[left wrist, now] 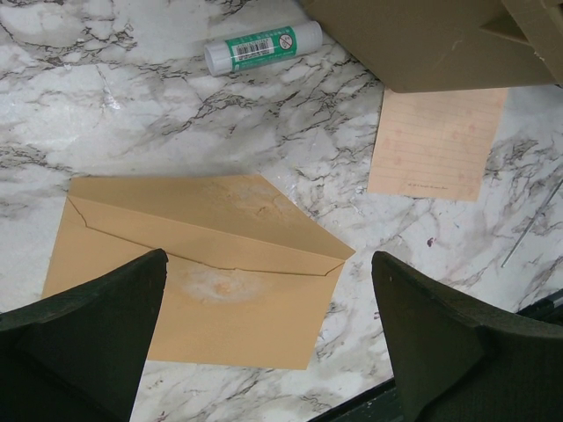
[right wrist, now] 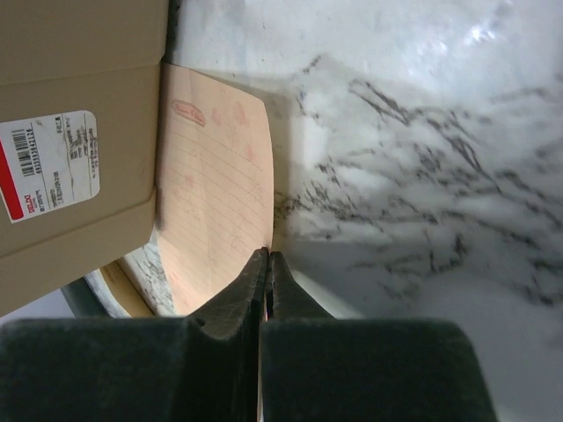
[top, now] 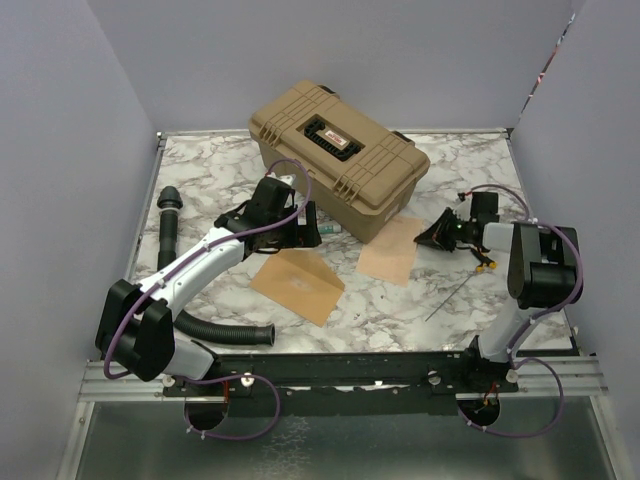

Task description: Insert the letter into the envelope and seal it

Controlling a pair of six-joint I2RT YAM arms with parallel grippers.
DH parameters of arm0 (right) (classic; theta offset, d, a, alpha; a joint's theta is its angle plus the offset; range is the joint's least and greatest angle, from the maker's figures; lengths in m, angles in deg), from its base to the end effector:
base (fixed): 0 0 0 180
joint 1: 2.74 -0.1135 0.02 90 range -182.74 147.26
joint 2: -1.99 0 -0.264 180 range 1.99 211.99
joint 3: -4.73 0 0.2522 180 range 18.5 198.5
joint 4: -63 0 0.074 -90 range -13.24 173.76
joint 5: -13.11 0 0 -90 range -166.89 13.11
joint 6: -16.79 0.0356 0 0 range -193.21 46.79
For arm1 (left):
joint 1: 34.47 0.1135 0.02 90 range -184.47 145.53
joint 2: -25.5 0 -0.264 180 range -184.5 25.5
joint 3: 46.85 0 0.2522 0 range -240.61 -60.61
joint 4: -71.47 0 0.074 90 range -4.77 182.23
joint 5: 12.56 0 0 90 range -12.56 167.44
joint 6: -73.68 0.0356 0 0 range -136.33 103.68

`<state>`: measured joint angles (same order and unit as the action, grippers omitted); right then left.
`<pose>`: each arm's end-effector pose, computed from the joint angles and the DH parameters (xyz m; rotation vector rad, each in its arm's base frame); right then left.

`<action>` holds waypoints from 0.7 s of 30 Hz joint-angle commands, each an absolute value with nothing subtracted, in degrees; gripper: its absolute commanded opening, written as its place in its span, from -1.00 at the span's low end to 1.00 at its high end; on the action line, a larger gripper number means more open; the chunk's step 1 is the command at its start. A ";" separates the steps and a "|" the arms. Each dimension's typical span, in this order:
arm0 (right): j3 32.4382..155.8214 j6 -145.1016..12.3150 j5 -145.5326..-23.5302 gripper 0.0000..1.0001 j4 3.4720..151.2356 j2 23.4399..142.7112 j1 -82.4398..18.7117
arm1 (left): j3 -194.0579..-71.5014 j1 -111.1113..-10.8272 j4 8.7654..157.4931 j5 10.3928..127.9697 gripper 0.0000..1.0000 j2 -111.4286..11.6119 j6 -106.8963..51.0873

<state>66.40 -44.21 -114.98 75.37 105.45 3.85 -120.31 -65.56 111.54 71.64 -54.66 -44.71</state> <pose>0.3296 -0.0160 0.1195 0.4945 2.4469 0.9960 0.2553 -0.1582 0.2645 0.1077 2.4676 -0.5940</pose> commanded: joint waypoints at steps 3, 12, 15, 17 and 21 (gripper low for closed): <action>64.34 -41.83 -101.83 -0.99 86.36 94.13 3.86 | -122.05 -65.31 109.29 70.32 0.98 -53.47 -44.74; 67.38 -40.38 -86.28 -0.99 102.03 74.29 3.88 | -129.40 -65.28 107.02 69.18 0.98 -55.55 -45.67; 70.61 -40.25 -84.83 -0.99 104.65 68.99 3.88 | -134.28 -65.31 106.49 68.16 0.98 -57.59 -45.90; 72.72 -40.16 -85.24 -0.99 105.43 66.38 3.89 | -137.83 -65.30 106.11 67.07 0.98 -59.44 -46.36; 76.52 -39.99 -86.78 -0.99 107.21 63.09 3.86 | -144.04 -65.32 104.49 63.31 0.98 -63.26 -48.65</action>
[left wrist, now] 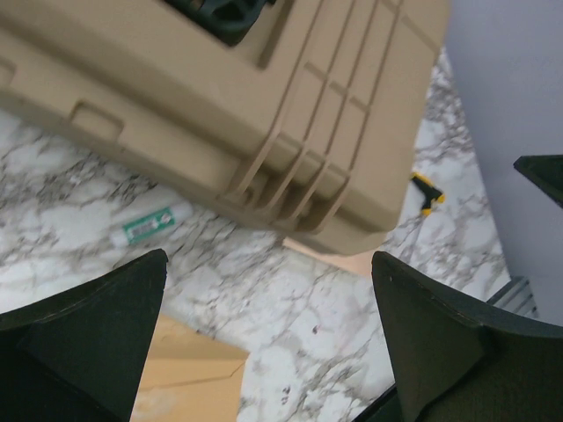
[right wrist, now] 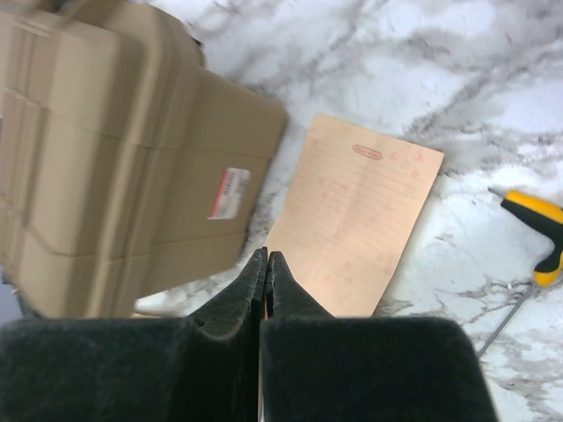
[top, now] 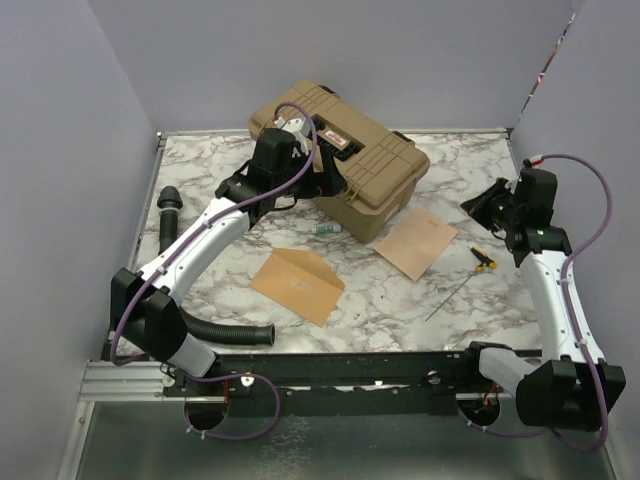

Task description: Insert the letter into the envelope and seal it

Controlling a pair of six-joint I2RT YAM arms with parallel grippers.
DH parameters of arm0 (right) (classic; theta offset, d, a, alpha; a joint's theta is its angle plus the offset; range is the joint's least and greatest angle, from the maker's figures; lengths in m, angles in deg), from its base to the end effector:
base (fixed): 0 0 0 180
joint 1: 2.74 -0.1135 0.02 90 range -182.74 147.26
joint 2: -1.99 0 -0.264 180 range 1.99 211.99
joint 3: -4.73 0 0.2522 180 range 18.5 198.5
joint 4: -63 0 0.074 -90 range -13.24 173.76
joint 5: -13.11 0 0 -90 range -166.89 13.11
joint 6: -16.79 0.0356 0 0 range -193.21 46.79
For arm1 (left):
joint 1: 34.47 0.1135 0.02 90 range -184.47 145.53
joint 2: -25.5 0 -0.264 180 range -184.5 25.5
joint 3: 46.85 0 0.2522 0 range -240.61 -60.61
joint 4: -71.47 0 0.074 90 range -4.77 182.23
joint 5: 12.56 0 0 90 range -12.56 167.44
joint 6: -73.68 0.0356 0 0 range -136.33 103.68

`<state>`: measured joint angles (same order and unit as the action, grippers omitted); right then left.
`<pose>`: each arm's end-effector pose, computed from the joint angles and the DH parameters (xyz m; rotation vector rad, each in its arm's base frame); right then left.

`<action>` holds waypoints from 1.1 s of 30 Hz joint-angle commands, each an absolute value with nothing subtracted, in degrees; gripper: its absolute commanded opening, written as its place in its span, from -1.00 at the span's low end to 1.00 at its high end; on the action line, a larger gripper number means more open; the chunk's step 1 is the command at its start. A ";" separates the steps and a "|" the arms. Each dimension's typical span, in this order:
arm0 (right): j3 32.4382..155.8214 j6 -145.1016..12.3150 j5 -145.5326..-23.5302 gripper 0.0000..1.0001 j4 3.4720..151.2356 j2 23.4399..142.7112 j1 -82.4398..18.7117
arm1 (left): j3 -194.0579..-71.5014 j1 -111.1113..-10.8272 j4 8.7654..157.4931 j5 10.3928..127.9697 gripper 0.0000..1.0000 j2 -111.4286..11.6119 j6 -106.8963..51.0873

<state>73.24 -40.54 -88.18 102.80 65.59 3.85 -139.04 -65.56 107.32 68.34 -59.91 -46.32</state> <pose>0.2424 -0.0210 0.3093 0.6329 2.1127 0.4714 0.2923 -0.1828 0.3534 0.1224 2.1720 -0.7986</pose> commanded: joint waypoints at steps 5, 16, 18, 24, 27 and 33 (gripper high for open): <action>75.82 -38.52 -87.26 -0.99 109.52 62.65 3.86 | -146.26 -65.28 101.24 59.87 0.98 -66.50 -50.91; 64.27 -31.56 -87.13 0.25 100.84 73.39 3.94 | -143.98 -73.59 97.98 58.38 0.82 -70.59 -43.48; 65.42 -32.09 -85.80 0.27 99.86 77.81 3.94 | -144.97 -76.94 97.48 61.49 0.75 -73.06 -41.60; 67.72 -32.25 -84.04 0.26 95.64 86.70 4.78 | -147.75 -86.93 95.16 75.70 0.53 -81.96 -36.27; 68.72 -32.64 -83.38 0.26 94.95 89.23 5.60 | -149.37 -89.48 94.75 82.70 0.26 -84.86 -35.48; 69.64 -34.78 -87.07 0.24 93.70 90.96 5.96 | -147.27 -89.83 94.48 93.78 0.24 -83.67 -36.86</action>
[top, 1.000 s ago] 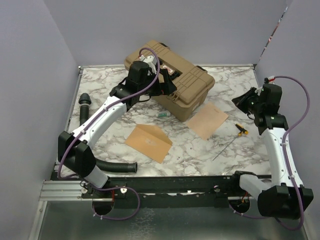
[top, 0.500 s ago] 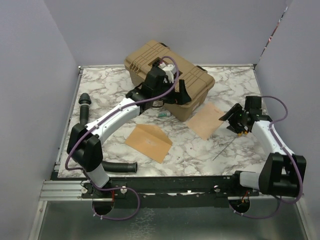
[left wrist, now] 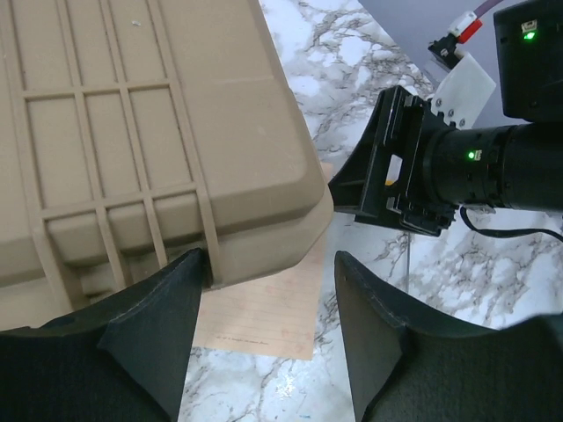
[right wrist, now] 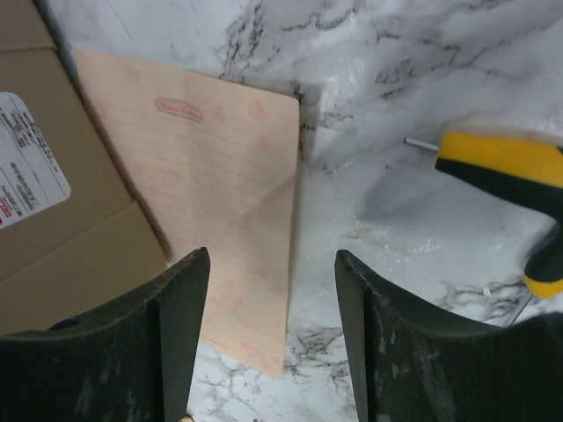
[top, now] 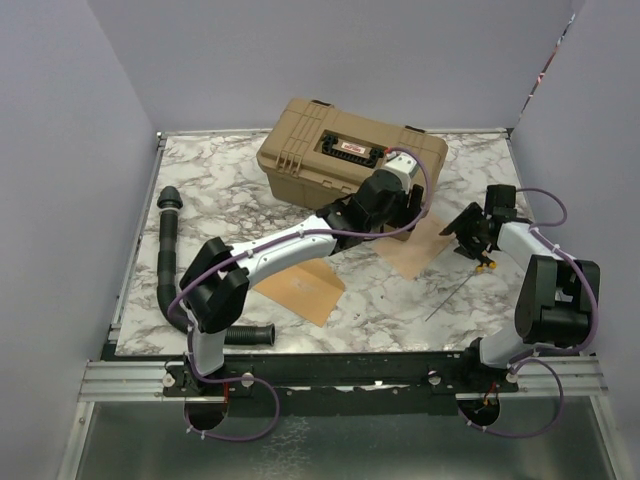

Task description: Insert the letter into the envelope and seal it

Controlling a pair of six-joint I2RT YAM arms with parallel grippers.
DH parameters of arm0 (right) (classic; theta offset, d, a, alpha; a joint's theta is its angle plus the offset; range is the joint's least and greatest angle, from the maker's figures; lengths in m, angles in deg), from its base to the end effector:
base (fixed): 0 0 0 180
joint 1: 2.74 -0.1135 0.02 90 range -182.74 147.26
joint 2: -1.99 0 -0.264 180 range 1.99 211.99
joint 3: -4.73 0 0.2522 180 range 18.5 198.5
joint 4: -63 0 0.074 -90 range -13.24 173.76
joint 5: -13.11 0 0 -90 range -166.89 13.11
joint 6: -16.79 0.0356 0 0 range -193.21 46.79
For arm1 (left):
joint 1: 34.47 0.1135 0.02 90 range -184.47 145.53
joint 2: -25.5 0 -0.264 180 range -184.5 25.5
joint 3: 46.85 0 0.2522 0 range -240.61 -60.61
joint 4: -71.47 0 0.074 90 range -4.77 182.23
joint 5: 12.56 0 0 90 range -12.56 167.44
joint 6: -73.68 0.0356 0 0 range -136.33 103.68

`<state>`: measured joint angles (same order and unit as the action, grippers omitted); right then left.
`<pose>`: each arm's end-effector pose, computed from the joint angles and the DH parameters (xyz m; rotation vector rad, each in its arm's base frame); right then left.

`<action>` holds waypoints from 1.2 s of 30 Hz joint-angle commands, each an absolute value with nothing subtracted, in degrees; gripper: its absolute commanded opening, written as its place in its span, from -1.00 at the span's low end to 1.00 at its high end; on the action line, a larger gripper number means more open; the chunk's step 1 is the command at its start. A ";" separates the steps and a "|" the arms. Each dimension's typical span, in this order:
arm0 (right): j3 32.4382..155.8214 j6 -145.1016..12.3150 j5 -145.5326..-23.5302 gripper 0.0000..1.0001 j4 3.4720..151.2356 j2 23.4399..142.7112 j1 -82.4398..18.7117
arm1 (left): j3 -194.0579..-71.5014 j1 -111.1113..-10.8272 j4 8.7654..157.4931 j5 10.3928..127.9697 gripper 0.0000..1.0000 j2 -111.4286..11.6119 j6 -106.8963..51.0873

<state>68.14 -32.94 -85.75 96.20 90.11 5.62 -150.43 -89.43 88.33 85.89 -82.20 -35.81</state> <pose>0.2961 -0.0380 0.1794 1.0241 2.4081 0.4017 0.2648 -0.3685 0.3078 0.5122 1.9350 -0.7139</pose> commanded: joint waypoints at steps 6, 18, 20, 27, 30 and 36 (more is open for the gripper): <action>70.36 -37.04 -94.74 0.20 93.63 89.49 5.96 | -146.40 -88.26 94.61 87.56 0.47 -79.65 -36.82; 68.53 -38.12 -104.36 0.10 88.42 89.27 5.25 | -135.78 -80.19 94.06 81.44 0.62 -66.90 -42.85; 69.02 -38.09 -104.57 0.10 88.08 89.97 4.45 | -133.64 -78.06 94.15 81.92 0.56 -66.37 -43.41; 71.38 -35.60 -106.15 0.10 84.21 91.68 1.35 | -131.75 -72.29 94.11 83.17 0.49 -70.11 -42.90; 72.59 -34.83 -106.81 0.10 82.53 93.18 -0.03 | -134.70 -70.48 94.02 83.01 0.50 -73.46 -43.65; 75.96 -32.78 -107.32 0.10 77.66 97.51 -2.04 | -141.37 -67.85 94.02 83.97 0.53 -79.05 -43.98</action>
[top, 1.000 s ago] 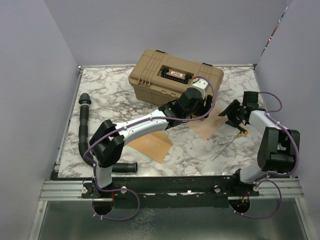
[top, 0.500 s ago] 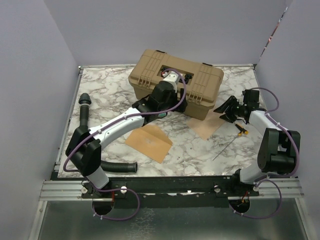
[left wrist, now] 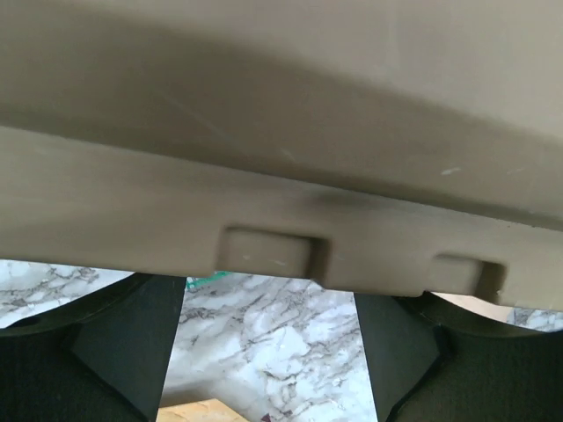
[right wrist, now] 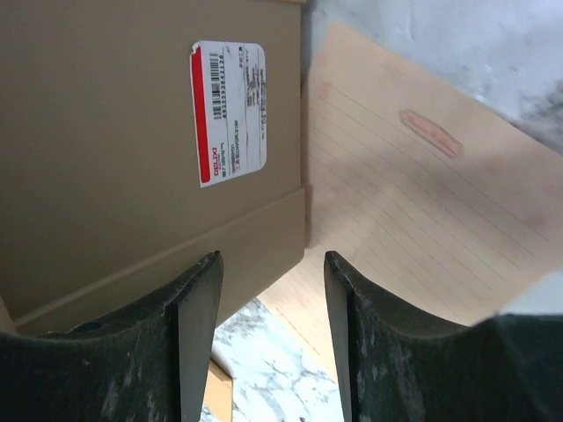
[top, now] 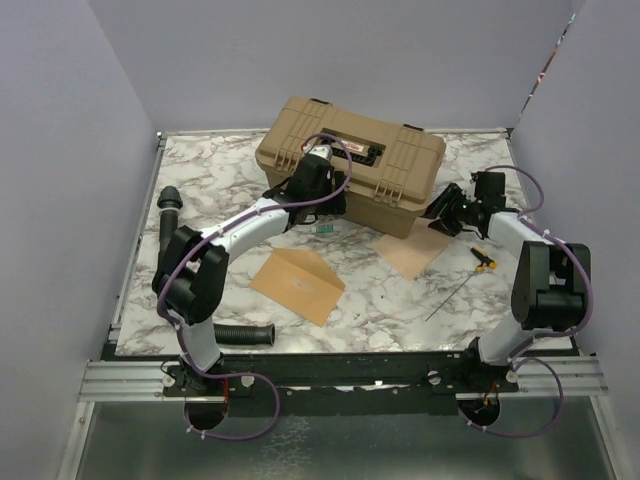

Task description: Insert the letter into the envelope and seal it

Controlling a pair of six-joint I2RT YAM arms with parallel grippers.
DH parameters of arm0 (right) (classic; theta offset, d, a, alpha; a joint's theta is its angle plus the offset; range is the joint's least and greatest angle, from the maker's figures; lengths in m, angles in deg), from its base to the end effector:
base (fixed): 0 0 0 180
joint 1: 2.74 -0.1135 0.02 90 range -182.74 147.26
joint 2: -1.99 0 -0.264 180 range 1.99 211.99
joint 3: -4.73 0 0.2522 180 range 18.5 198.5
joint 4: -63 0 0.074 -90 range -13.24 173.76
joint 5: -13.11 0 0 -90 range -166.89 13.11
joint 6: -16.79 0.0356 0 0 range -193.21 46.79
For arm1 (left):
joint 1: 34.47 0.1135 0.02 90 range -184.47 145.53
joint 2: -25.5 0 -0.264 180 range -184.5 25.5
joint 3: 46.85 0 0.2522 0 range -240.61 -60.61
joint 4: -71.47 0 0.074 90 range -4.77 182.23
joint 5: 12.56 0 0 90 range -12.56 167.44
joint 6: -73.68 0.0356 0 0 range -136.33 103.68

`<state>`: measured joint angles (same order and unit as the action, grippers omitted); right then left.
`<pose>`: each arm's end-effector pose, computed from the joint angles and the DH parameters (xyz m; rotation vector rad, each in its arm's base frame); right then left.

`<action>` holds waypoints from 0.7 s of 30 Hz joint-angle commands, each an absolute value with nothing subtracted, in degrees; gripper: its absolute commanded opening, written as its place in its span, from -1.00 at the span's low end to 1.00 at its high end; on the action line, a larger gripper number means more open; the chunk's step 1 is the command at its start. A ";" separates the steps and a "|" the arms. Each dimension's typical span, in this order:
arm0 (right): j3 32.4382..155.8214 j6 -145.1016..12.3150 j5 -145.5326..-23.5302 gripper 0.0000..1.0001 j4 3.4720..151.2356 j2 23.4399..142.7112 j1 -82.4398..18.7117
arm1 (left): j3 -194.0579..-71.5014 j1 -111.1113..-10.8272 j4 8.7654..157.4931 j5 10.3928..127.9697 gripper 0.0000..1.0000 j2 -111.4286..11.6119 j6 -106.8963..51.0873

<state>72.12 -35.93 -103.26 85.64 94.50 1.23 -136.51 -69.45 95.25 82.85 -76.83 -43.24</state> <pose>0.3314 -0.0071 0.1918 0.6532 2.3626 0.8182 0.3382 -0.2326 0.2511 0.1045 2.2463 -0.4923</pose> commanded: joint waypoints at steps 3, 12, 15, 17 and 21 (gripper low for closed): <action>78.84 -32.05 -107.56 0.10 76.36 100.16 -2.73 | -144.16 -66.41 93.89 84.08 0.54 -81.19 -43.65; 88.03 -29.44 -107.12 0.10 72.38 108.80 -5.33 | -152.98 -63.76 93.89 82.31 0.57 -88.63 -42.74; 89.87 -29.60 -105.58 0.09 73.88 109.75 -5.59 | -154.20 -63.49 93.97 82.45 0.56 -89.58 -41.78; 89.64 -30.03 -103.25 0.08 76.00 108.68 -5.58 | -153.45 -63.60 94.07 80.56 0.54 -88.88 -40.67; 86.65 -30.80 -94.62 0.09 84.93 102.27 -5.55 | -145.87 -65.90 94.05 78.86 0.54 -82.98 -38.13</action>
